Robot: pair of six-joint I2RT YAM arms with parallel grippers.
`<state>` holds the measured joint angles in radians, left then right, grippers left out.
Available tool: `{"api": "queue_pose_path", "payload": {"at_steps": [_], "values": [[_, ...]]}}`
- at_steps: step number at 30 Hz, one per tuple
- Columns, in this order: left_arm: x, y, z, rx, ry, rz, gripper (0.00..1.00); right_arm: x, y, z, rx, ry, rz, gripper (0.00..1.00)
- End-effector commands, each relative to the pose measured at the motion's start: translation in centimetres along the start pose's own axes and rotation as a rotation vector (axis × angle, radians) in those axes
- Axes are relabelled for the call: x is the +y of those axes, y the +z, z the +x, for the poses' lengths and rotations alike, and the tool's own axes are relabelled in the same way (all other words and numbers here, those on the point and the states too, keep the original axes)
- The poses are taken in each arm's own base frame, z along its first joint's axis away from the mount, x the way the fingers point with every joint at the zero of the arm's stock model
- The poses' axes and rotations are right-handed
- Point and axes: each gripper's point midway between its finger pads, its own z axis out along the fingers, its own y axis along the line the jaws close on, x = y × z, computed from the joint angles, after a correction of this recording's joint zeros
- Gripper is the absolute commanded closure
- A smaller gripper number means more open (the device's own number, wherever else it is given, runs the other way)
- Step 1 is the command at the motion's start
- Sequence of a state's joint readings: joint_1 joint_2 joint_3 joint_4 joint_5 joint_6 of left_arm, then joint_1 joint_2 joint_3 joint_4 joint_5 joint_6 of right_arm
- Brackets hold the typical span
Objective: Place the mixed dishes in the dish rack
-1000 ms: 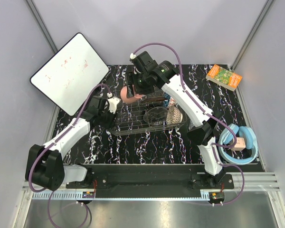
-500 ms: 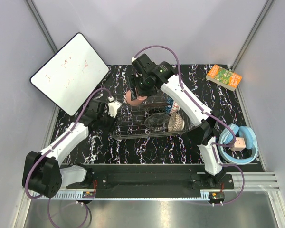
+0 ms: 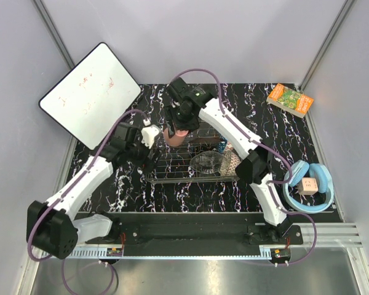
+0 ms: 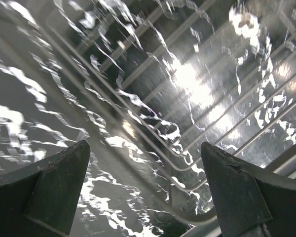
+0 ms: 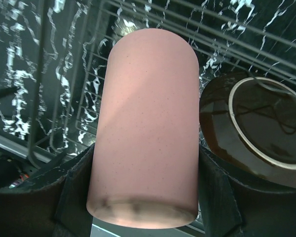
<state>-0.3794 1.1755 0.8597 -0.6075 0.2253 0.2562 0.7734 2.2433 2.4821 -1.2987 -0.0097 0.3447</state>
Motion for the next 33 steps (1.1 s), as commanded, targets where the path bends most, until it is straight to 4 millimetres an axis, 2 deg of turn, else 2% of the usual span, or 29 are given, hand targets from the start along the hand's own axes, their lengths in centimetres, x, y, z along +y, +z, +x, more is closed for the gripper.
{"api": "queue_pose_path", "payload": {"at_steps": [1,4,5,9,11,19,26,31,32,33], "values": [[1.8,-5.8,-6.9,-0.233,0.025,-0.121,0.01,1.0,0.6,1.0,0.043,-0.041,-0.03,1.0],[3.0,-8.2,-8.8,-0.298,0.023,-0.17,0.01,1.4,1.3,1.3,0.052,-0.053,-0.028,1.0],[4.0,-8.7,-8.8,-0.303,0.015,-0.198,0.01,1.5,1.4,1.3,0.053,-0.059,-0.026,1.0],[6.2,-9.2,-8.9,-0.331,-0.038,-0.214,0.01,2.3,3.1,2.4,0.082,-0.109,-0.002,1.0],[6.9,-8.7,-8.5,-0.32,-0.073,-0.202,0.01,3.2,3.4,2.8,0.085,-0.133,-0.005,1.0],[7.5,-7.1,-7.4,-0.287,-0.108,-0.166,0.01,2.9,5.9,3.8,0.122,-0.15,0.039,1.0],[7.1,-7.5,-7.9,-0.317,-0.099,-0.144,0.01,2.9,7.0,3.7,0.124,-0.152,0.043,1.0],[6.9,-7.3,-7.6,-0.313,-0.108,-0.136,0.01,2.9,8.6,4.3,0.151,-0.154,0.039,1.0],[7.0,-7.2,-7.5,-0.311,-0.106,-0.137,0.01,3.0,8.7,4.3,0.15,-0.156,0.037,1.0],[6.9,-7.3,-7.6,-0.312,-0.105,-0.136,0.01,2.9,9.2,4.4,0.156,-0.156,0.042,0.95]]}}
